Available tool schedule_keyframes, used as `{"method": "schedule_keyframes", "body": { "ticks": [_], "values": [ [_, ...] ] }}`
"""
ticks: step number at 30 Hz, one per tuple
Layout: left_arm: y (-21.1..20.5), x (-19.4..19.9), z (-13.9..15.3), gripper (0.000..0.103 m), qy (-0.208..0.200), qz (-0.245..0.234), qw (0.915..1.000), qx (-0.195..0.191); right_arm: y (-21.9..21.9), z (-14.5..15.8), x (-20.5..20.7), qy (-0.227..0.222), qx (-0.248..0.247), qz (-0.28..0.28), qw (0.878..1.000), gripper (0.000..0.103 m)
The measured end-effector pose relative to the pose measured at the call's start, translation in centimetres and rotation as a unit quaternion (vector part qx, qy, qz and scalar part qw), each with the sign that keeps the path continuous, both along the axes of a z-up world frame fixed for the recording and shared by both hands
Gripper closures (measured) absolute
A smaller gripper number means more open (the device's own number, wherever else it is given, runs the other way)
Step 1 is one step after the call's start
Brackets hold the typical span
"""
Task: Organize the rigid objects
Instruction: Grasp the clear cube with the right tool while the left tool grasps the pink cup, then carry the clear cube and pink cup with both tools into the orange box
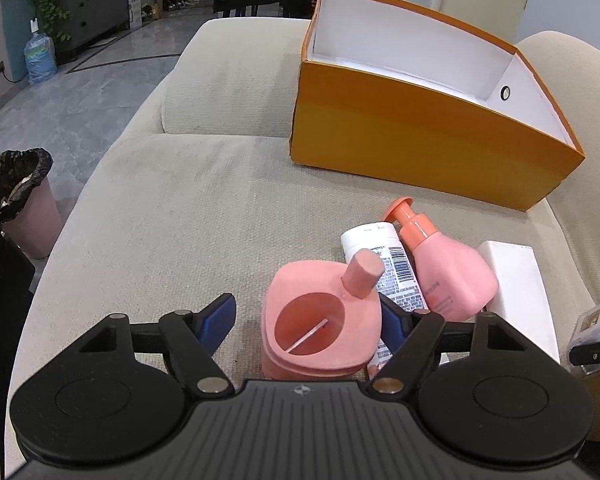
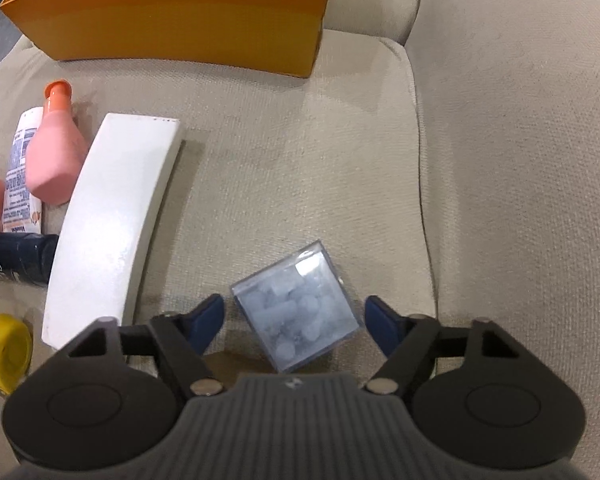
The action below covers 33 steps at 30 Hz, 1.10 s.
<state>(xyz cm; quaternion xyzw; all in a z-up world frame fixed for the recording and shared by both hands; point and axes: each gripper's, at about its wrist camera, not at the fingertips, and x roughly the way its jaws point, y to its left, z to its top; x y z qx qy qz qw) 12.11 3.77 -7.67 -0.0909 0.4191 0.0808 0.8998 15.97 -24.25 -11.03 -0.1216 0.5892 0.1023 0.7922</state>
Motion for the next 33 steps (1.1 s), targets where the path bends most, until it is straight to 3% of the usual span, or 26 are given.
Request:
{"method": "schedule_keyframes", "body": {
  "ticks": [2,11,25,33],
  "values": [
    [0.0,0.0,-0.1,0.02,0.003,-0.005,1.0,-0.005,-0.2,-0.2,0.2,0.004,0.004,-0.002,1.0,0.038],
    [-0.5,-0.1,-0.3,0.039,0.012,-0.02,0.9997,-0.007,-0.8,-0.2,0.4,0.002,0.013,-0.009,1.0,0.044],
    [0.1,-0.4,1.5,0.041,-0.01,-0.03,0.9995,-0.006,-1.6,0.5,0.0,-0.016,0.045,-0.024,0.999,0.048],
    [-0.3,0.7,4.1,0.041,-0.027,-0.06,0.9978,0.011,-1.6,2.6,-0.1,-0.034,0.067,-0.027,0.997,0.048]
  ]
}}
